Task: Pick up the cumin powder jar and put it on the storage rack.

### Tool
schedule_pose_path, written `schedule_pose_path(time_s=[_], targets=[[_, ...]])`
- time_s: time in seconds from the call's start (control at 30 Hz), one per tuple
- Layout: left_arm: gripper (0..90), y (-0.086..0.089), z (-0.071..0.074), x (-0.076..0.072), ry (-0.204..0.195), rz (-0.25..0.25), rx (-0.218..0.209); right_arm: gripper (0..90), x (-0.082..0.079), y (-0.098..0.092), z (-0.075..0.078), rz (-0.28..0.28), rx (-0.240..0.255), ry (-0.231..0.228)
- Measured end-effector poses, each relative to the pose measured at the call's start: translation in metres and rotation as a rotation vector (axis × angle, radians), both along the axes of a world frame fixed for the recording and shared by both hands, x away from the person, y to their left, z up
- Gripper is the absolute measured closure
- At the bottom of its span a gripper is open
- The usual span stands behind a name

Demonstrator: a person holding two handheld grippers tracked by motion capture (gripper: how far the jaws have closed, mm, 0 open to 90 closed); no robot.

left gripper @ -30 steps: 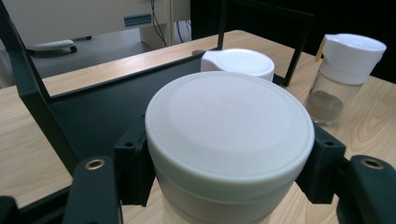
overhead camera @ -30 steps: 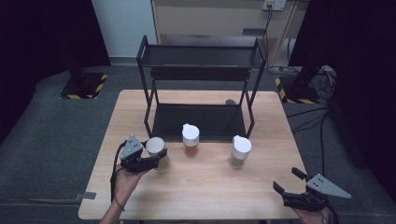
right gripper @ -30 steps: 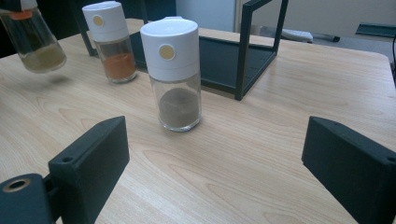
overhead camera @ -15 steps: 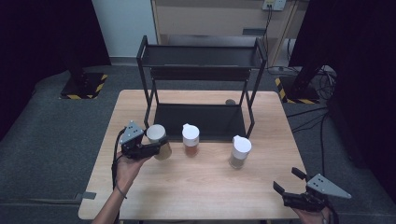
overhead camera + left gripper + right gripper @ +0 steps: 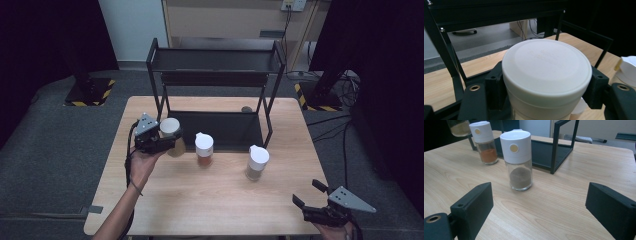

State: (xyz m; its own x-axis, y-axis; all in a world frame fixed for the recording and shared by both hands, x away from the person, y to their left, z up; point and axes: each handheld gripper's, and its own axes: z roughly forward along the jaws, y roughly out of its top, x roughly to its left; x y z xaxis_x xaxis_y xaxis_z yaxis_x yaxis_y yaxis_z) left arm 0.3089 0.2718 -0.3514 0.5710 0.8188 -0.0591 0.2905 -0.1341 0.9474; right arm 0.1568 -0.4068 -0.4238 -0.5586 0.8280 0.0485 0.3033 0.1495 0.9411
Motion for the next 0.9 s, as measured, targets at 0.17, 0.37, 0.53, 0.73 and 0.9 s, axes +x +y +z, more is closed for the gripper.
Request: schedule_pose_path(time_s=[0.17, 0.37, 0.53, 0.73, 0.9], targets=[[32.9, -0.005, 0.0, 0.011, -0.003, 0.025, -0.011, 8.0, 0.0, 0.0, 0.0, 0.001, 0.001, 0.0], [32.9, -0.014, -0.001, 0.023, 0.0, 0.064, -0.004, 8.2, 0.0, -0.001, 0.0, 0.003, 0.002, 0.0], [32.9, -0.019, -0.002, 0.032, 0.006, 0.088, 0.002, 8.2, 0.0, -0.001, -0.001, 0.005, 0.004, 0.0], [32.9, -0.027, -0.006, 0.041, 0.011, 0.114, 0.011, 8.2, 0.001, -0.001, -0.001, 0.006, 0.005, 0.001], [32.9, -0.035, -0.012, 0.049, 0.011, 0.138, 0.026, 8.2, 0.001, -0.002, -0.001, 0.006, 0.009, 0.0]])
